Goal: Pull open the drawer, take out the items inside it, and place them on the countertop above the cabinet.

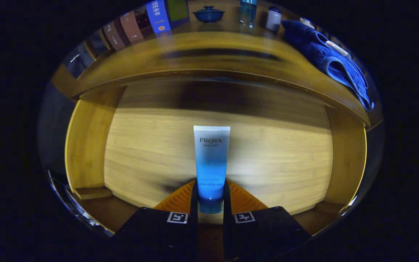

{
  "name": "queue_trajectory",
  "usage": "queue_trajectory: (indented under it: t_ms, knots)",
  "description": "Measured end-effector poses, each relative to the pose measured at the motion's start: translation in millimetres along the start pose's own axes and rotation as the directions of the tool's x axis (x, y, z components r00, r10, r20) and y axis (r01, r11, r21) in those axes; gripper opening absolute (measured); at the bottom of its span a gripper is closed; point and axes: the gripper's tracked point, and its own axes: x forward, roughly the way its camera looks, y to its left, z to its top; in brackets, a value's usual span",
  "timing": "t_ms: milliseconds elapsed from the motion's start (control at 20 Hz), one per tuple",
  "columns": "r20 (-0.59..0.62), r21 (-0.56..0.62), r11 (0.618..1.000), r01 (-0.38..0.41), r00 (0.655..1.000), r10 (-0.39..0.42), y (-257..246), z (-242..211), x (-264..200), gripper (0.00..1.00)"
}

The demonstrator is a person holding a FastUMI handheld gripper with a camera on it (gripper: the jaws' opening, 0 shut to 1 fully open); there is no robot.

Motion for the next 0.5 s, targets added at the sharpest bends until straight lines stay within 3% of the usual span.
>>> queue_trajectory:
  t_ms: [250,500]
  knots:
    - [0.088,-0.028,0.997,-0.078,0.993,0.08,20,7,-62,0.31]
    - [0.164,-0.038,0.995,-0.089,0.982,0.094,26,55,-109,0.31]
